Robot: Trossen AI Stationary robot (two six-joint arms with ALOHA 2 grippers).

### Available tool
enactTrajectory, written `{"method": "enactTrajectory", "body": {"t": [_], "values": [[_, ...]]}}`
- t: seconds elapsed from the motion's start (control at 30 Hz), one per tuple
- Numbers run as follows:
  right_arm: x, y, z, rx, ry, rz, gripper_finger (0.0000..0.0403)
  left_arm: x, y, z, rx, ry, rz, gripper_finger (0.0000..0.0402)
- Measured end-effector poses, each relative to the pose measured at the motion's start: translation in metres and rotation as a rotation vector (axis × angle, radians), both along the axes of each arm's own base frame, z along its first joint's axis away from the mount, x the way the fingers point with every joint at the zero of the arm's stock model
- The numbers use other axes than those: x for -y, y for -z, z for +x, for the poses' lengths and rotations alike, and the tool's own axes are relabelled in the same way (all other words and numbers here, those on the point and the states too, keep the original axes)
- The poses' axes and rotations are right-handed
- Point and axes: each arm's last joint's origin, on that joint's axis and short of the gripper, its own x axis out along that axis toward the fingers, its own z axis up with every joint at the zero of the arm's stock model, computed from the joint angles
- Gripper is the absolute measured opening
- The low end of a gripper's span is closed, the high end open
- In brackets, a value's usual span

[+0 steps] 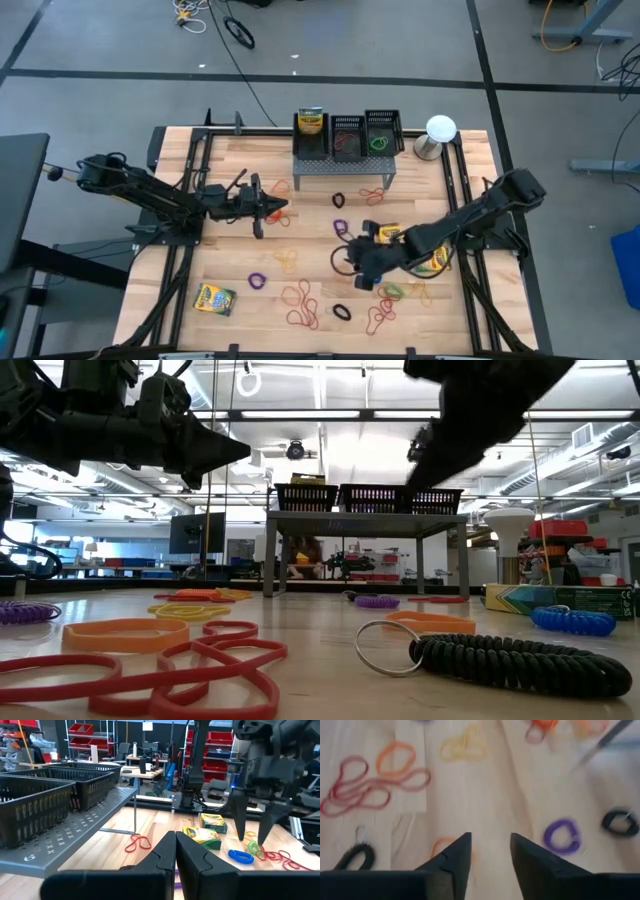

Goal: Sort rubber bands into baskets
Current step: Put the blue spring rubberband into the right black basket on the shelf

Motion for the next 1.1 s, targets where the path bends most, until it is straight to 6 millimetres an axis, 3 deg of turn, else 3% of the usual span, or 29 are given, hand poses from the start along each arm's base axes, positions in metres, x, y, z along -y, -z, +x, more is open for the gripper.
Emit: {"method": "enactTrajectory", "body": {"t": [0.2,0.4,0.67,0.87,1.1], "values": [[-0.01,0.005,0.009,-0.158,-0.028,-0.018,0.0173,0.0,0.0,0.0,0.0,0.0,-0.001,0.0018],[-0.022,0.011,0.02,-0.295,-0.093,-0.072,0.0174,-0.003,-0.011,-0.001,0.183,-0.019,-0.359,0.0018],[-0.035,0.017,0.003,-0.462,-0.172,-0.076,0.0174,-0.003,-0.012,-0.001,0.196,-0.009,-0.396,0.0018],[-0.028,0.039,-0.011,-0.581,-0.263,-0.088,0.0174,-0.003,-0.011,-0.001,0.187,-0.014,-0.36,0.0018],[-0.008,0.046,-0.004,-0.608,-0.327,-0.089,0.0163,-0.003,-0.011,-0.001,0.182,-0.014,-0.361,0.0018]]}}
